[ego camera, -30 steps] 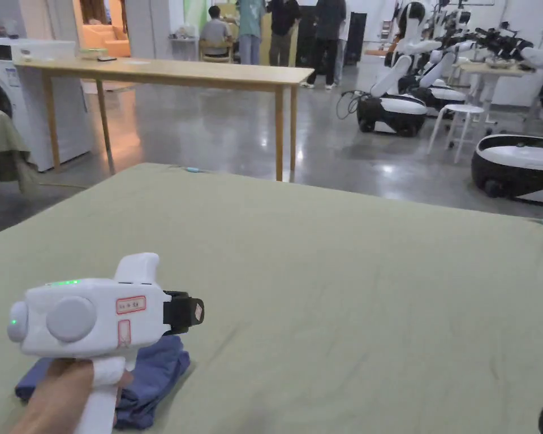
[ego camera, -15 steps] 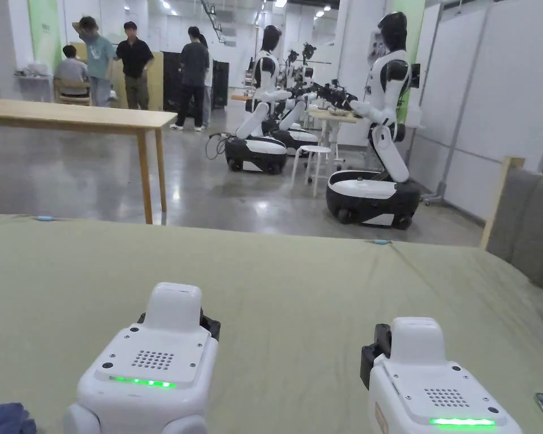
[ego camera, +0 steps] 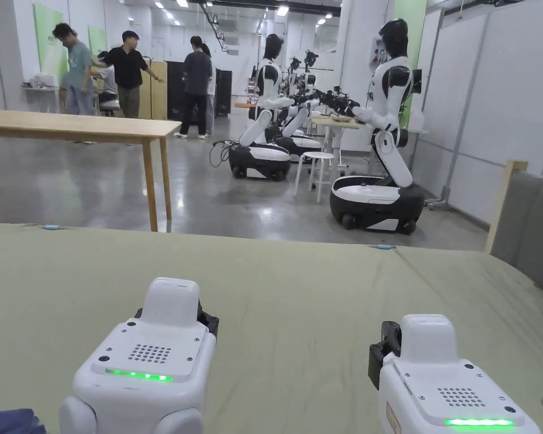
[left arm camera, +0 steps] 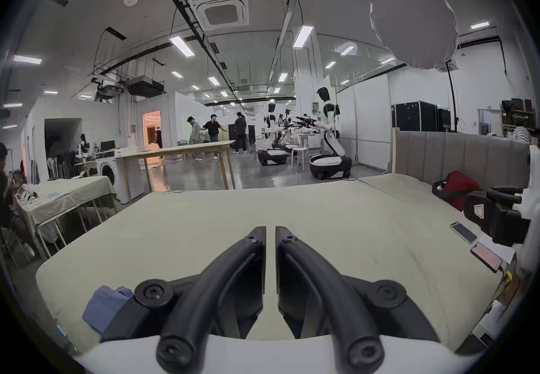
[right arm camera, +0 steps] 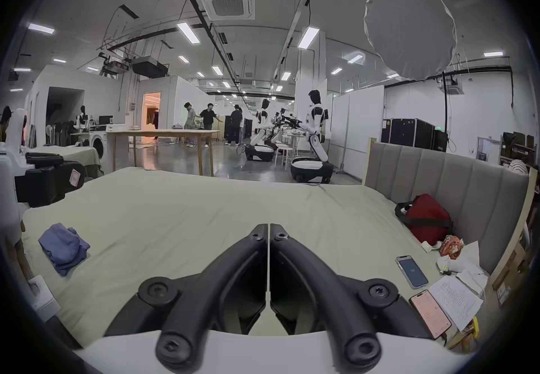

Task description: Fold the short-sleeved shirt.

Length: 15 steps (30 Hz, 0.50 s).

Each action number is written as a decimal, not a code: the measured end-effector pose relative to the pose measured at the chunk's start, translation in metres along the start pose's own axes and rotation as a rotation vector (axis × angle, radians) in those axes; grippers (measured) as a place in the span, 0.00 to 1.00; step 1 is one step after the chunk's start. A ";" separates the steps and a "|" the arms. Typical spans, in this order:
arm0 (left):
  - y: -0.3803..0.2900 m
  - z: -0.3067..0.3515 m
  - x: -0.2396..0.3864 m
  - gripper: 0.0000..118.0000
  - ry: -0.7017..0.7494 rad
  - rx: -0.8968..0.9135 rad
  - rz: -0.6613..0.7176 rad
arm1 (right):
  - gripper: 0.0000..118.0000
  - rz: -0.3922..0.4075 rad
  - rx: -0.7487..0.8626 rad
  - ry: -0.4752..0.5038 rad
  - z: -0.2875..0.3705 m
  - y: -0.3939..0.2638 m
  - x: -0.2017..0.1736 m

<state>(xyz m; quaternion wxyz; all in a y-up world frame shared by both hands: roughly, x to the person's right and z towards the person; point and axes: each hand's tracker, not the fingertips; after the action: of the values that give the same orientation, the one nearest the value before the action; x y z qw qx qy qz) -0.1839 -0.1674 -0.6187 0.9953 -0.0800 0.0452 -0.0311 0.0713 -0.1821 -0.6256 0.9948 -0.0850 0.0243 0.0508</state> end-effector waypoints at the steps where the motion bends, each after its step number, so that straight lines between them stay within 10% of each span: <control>1: -0.001 0.000 0.000 0.18 0.002 0.004 0.000 | 0.13 -0.005 0.005 -0.005 0.002 0.001 0.000; 4: -0.001 -0.003 0.001 1.00 0.052 0.006 -0.014 | 0.95 -0.006 0.006 -0.011 0.000 0.005 0.002; 15: 0.005 0.008 -0.004 1.00 0.063 0.034 -0.025 | 1.00 -0.008 0.038 -0.018 0.002 0.009 0.011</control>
<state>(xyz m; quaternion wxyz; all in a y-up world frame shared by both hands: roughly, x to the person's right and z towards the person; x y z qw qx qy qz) -0.1868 -0.1614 -0.6117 0.9941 -0.0626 0.0749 -0.0469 0.0812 -0.1718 -0.6253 0.9966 -0.0657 0.0157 0.0471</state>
